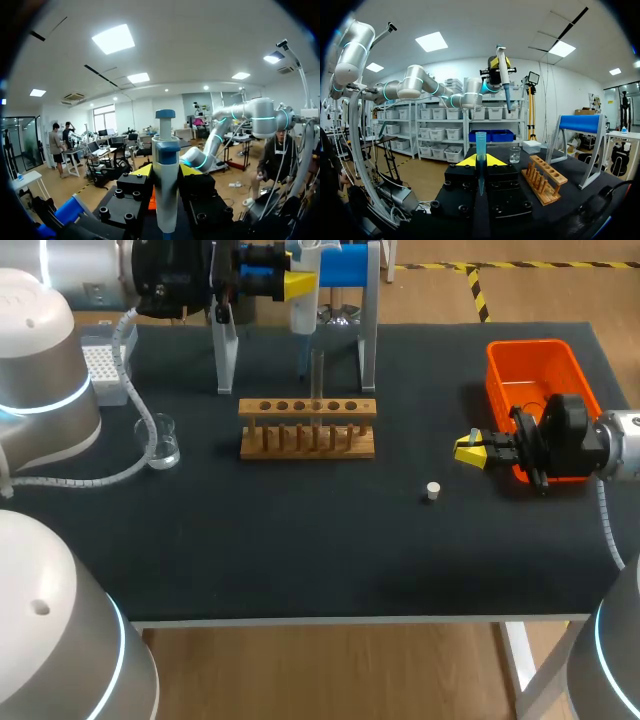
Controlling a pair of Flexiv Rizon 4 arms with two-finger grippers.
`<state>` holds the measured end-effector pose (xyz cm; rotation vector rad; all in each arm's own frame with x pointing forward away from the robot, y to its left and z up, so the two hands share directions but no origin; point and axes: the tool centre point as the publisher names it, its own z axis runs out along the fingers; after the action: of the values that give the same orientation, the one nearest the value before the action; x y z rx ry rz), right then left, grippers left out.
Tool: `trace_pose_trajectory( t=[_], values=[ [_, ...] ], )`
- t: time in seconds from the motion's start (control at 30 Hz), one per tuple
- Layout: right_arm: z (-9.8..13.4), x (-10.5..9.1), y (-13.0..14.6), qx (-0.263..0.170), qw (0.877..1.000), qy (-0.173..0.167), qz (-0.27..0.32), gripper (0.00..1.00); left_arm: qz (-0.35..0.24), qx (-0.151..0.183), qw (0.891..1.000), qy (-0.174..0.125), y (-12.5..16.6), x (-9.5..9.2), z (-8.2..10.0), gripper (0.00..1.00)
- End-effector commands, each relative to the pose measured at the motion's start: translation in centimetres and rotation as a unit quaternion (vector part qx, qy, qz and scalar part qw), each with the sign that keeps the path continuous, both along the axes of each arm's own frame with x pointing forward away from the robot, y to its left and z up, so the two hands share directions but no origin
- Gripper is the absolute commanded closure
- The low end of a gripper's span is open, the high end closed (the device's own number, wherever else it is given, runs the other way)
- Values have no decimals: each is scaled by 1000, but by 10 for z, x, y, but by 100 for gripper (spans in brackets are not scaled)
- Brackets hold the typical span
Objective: Invert the test tube, pick up the pipette, mount the tip to pipette, aspirate from beaker and dispense into the tube, eject the tip, return the pipette, and cap with the stopper.
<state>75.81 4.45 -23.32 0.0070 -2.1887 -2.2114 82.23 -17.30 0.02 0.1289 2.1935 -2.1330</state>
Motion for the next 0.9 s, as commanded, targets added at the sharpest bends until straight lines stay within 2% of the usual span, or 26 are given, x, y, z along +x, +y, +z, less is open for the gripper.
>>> trace_pose_trajectory(
  t=[0.03, 0.9],
  values=[
    [0, -1, -1, -1, 1000, 0, 0, 100, -5, -1, 1000, 2, 1, 0, -1, 100],
    [0, -1, -1, -1, 1000, 0, 0, 100, -17, 0, 1000, 9, 0, 0, -3, 100]
  ],
)
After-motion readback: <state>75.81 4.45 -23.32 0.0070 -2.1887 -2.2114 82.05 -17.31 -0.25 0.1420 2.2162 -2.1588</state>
